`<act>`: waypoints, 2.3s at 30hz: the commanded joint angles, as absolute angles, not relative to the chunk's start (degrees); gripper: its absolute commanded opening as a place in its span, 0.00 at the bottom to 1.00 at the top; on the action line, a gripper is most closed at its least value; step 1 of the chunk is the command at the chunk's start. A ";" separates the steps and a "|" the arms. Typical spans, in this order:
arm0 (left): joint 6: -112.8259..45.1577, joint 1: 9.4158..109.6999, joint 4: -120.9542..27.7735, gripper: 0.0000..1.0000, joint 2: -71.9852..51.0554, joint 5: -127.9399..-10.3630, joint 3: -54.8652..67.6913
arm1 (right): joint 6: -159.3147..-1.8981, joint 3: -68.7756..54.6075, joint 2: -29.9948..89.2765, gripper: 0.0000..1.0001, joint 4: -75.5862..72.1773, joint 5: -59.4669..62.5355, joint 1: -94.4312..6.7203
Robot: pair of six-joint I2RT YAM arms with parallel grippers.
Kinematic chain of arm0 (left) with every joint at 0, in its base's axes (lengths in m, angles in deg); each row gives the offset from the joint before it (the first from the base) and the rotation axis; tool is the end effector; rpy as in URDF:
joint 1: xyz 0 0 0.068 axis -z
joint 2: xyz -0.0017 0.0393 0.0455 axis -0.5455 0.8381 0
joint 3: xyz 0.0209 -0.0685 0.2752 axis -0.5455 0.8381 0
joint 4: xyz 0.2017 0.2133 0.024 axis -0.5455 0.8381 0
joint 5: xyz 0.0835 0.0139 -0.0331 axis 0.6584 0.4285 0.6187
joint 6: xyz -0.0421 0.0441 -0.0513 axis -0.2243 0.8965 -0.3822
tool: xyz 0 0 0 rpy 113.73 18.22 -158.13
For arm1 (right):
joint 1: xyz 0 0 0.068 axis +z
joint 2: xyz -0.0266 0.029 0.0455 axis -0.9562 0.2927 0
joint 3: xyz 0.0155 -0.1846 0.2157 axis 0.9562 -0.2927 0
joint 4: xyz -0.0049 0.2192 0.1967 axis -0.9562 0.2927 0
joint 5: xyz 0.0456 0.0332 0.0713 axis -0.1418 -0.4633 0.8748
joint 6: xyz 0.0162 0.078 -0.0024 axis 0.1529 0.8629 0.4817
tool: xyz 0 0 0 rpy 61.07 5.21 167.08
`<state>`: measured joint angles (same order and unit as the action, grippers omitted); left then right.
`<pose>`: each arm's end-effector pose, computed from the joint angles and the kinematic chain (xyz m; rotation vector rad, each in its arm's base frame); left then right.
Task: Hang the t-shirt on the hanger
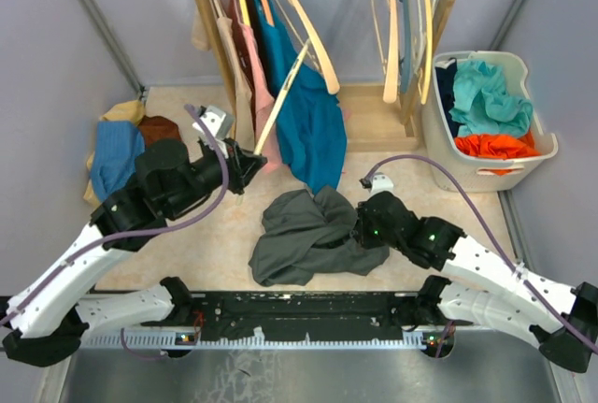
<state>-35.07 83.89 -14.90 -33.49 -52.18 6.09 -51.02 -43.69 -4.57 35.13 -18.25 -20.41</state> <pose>0.1556 -0.1747 0.4613 0.4713 1.7202 -0.6798 0.1428 0.1630 0.2358 -0.2330 2.3863 0.5089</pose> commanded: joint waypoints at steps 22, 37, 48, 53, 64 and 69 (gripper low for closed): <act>-32.37 81.91 -24.05 0.00 -32.48 -54.18 4.07 | -51.29 -44.22 -7.93 0.00 34.36 -18.43 -20.86; -35.99 81.86 -10.22 0.00 -30.95 -51.66 -1.76 | -51.37 -44.05 -8.20 0.00 34.40 -18.18 -20.86; -36.32 81.92 -0.98 0.01 -28.09 -51.92 -7.68 | -51.40 -43.43 -8.11 0.00 34.54 -18.05 -20.85; -37.01 81.88 -0.38 0.01 -26.75 -52.44 -8.71 | -51.64 -43.10 -8.10 0.00 34.69 -17.85 -20.83; -38.86 81.92 2.87 0.02 -25.80 -56.77 -12.82 | -52.11 -42.90 -8.18 0.00 34.57 -17.89 -20.82; -40.06 81.85 2.82 0.01 -27.37 -57.23 -12.70 | -52.11 -43.07 -8.58 0.00 34.53 -17.77 -20.86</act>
